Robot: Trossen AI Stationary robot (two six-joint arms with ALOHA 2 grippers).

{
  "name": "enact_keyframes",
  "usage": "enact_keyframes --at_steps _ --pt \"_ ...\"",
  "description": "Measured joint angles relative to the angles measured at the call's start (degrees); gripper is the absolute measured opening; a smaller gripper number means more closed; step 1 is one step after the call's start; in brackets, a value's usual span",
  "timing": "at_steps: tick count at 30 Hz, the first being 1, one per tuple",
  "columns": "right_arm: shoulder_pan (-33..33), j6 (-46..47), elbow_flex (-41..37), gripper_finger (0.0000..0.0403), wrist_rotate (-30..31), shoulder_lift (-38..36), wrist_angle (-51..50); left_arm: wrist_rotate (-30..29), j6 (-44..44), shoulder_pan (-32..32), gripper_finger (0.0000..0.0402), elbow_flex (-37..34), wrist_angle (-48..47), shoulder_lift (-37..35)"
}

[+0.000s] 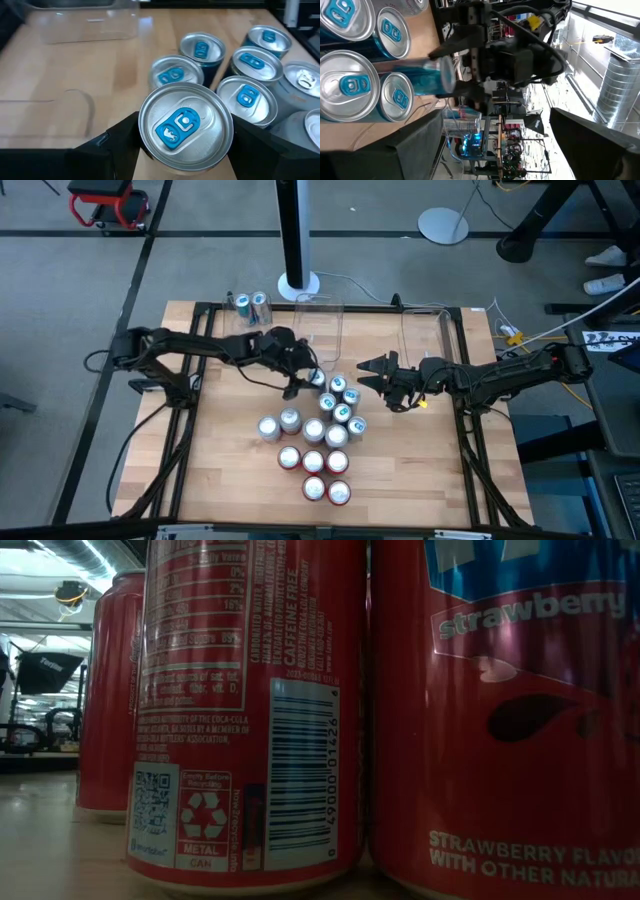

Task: Sort soda cans
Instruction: Put the blue soda can into the left transparent bin

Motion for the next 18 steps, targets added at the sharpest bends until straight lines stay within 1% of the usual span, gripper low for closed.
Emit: enact_keyframes --at_steps 9,15,18 --pt "0.0 0.0 0.0 0.0366 0.0 0.0 0.0 -10.1 0.0 -0.1 0.0240 0.0 -6.4 -10.3" --pt "0.0 0.0 0.0 0.0366 0.0 0.0 0.0 -18.7 -0.7 -0.1 0.0241 0.1 -8.7 -18.0" --pt "0.0 0.0 0.0 0.0366 0.0 0.0 0.0 -24.2 -1.0 0.0 0.0241 0.1 -9.6 -21.4"
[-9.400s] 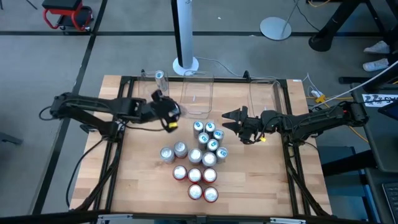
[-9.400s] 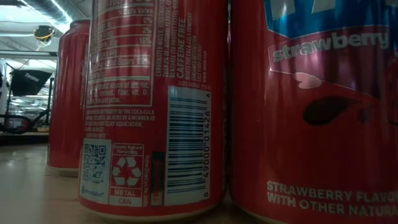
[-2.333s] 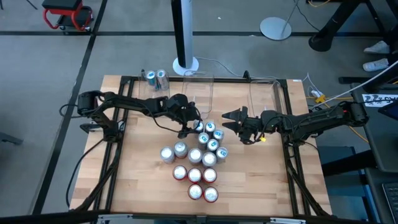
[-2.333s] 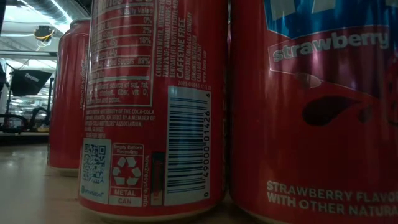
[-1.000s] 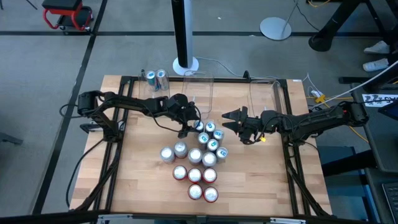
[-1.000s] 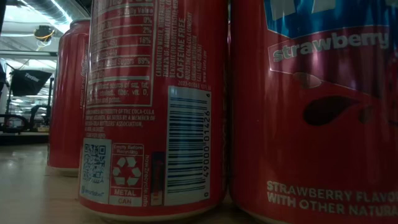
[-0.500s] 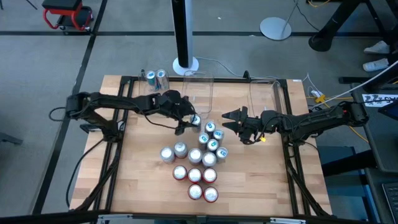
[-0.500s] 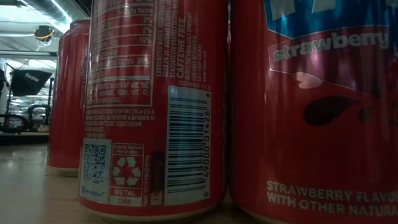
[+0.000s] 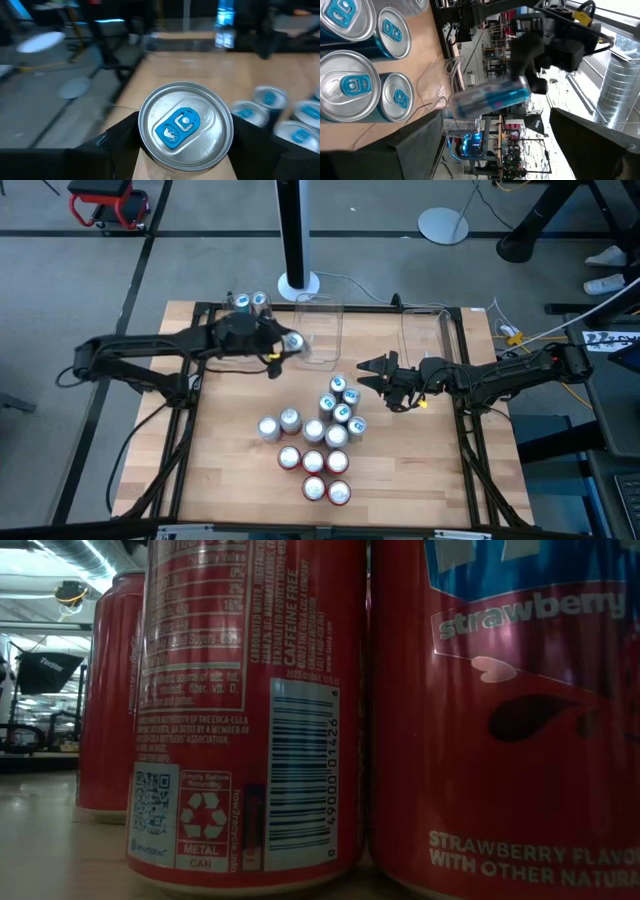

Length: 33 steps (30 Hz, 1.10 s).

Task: Sort soda cans
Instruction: Put the blue soda can into the left transparent bin

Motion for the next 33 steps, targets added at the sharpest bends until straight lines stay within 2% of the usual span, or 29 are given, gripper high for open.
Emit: enact_keyframes --at_steps 6,11,17,23,29,33 --pt "0.0 0.0 0.0 0.0366 0.0 0.0 0.0 -9.5 -2.1 3.0 0.0241 0.0 -5.1 -4.8" --pt "0.0 0.0 0.0 0.0366 0.0 0.0 0.0 -15.0 -5.2 7.7 0.0241 0.0 -9.4 -5.7" --pt "0.0 0.0 0.0 0.0366 0.0 0.0 0.0 -15.7 -8.5 14.1 0.0241 -1.6 -10.7 -5.7" --pt "0.0 0.0 0.0 0.0366 0.0 0.0 0.0 -15.6 -11.0 19.0 0.0241 -5.5 -8.1 -5.7" --pt "0.0 0.0 0.0 0.0366 0.0 0.0 0.1 -15.5 -13.1 21.7 0.0241 -9.8 -4.8 -5.3" --pt "0.0 0.0 0.0 0.0366 0.0 0.0 0.1 -13.2 -13.9 23.0 0.0241 -12.7 -0.5 -4.3"
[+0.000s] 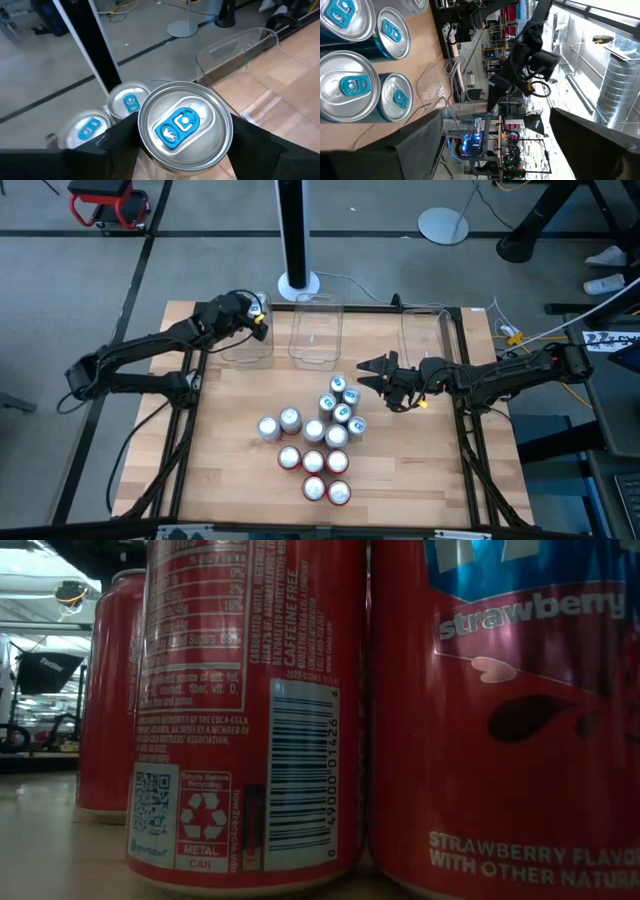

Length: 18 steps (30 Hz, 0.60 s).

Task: Sort soda cans
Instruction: Put the blue soda can into the left transparent bin

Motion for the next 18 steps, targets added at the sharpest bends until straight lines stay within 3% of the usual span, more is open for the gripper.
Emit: enact_keyframes --at_steps 18 --pt "0.0 0.0 0.0 0.0366 0.0 0.0 0.0 3.2 -0.8 3.7 0.0241 -4.5 10.9 10.5"
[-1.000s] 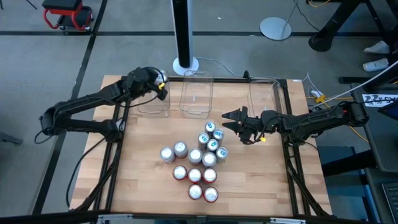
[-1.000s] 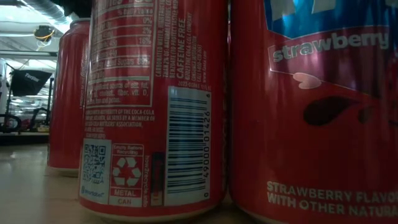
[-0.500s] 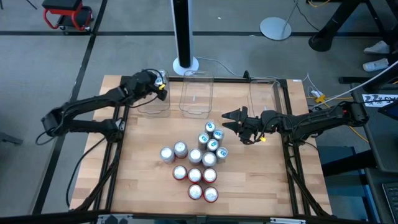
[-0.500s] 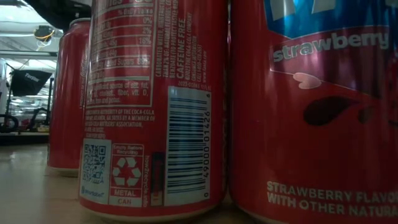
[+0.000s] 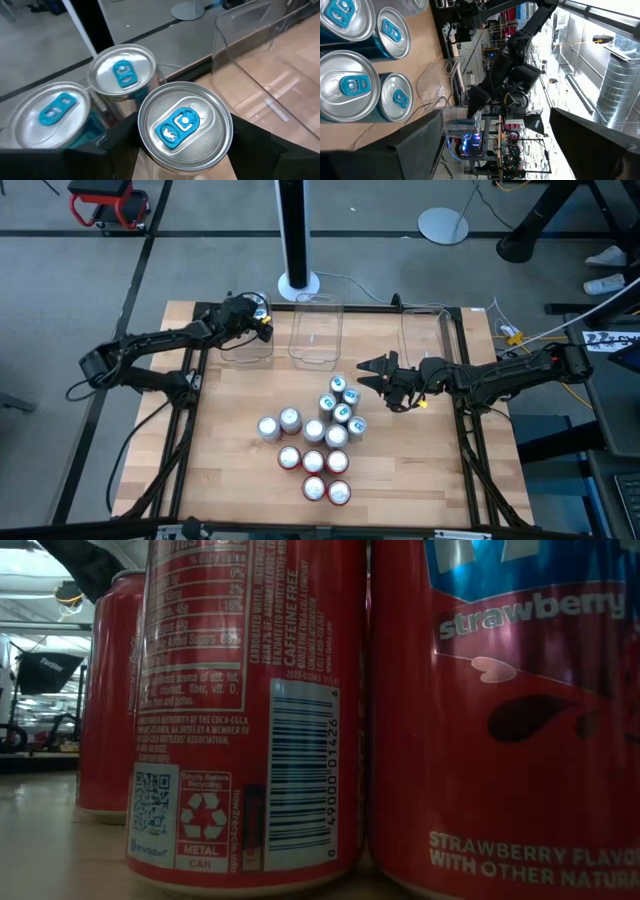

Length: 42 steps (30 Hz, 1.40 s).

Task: Sort soda cans
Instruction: Put the blue soda can into the left transparent bin

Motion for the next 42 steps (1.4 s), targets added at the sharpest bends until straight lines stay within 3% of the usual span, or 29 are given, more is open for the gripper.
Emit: enact_keyframes --at_steps 16,27,37,42 --pt "0.0 0.0 0.0 0.0366 0.0 0.0 0.0 -0.1 -0.4 0.2 0.0243 0.0 4.4 3.5" --pt "0.0 0.0 0.0 0.0366 0.0 0.0 0.0 -2.5 1.5 0.2 0.0309 0.0 4.0 3.1" --pt "0.0 0.0 0.0 0.0366 0.0 0.0 0.0 -2.3 3.7 -1.1 0.0315 2.7 0.8 -4.0" --pt "0.0 0.0 0.0 0.0366 0.0 0.0 0.0 3.0 6.0 -4.5 0.0315 3.3 0.5 -8.5"
